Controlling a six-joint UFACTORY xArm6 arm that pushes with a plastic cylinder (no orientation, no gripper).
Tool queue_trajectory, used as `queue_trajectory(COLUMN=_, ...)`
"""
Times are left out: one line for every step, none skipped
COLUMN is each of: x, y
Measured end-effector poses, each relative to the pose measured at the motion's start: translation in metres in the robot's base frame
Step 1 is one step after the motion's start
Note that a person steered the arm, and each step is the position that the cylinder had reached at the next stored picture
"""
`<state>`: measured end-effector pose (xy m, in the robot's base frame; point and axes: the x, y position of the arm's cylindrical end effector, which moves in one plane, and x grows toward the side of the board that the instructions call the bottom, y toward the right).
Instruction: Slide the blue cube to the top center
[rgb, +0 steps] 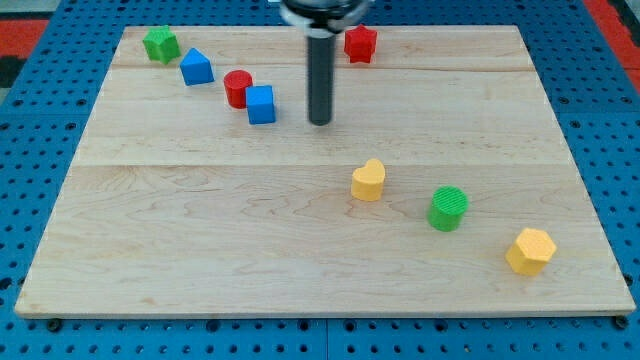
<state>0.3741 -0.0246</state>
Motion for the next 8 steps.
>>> queue_trajectory(x=0.002, y=-0.006)
queue_trajectory(x=0.004, y=-0.008)
queue_trajectory(x=0.008, y=-0.028)
queue_trajectory(x=0.018, y=-0.057)
queue_trajectory(x=0.002, y=-0.068)
queue_trajectory(x=-0.012, y=-0.045)
queue_trajectory(x=-0.023, y=-0.030)
queue_trajectory(x=-0.053, y=-0.053)
